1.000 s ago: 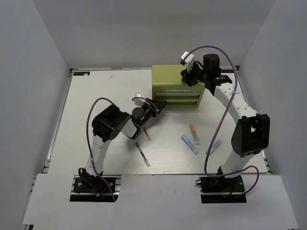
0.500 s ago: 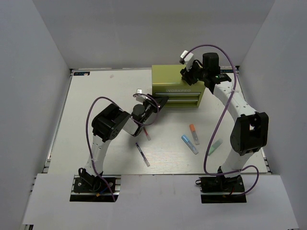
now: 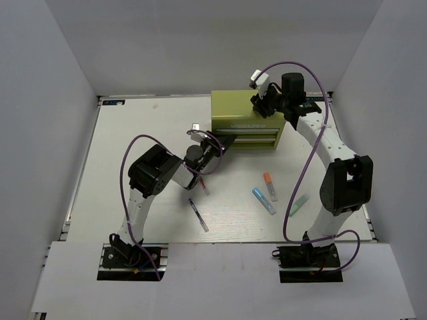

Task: Sort the stationery into containers
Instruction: Open the drawer

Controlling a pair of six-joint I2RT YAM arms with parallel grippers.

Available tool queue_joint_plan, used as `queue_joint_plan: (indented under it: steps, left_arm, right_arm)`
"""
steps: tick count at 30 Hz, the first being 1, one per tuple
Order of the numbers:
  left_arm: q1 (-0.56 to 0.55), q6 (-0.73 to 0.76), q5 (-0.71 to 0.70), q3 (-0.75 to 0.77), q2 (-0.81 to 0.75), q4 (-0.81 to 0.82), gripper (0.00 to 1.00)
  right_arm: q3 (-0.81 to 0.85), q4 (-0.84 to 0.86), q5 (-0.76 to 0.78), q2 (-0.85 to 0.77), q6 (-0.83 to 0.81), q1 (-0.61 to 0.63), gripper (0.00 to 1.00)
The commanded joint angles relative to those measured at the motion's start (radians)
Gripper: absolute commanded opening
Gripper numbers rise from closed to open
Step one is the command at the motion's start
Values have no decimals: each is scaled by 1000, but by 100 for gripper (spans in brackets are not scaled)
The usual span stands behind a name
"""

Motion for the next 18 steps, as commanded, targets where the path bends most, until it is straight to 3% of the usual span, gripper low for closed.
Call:
queue_joint_plan:
  steps: [1,18]
  left_arm:
    - [-3,25,-4,29,-56,477,50]
    - [6,25,-82,58,-47,477,52]
  right_arm:
    - [33,-23,19,19,-15,1,49]
    - [30,-27,27,20,-17,3,49]
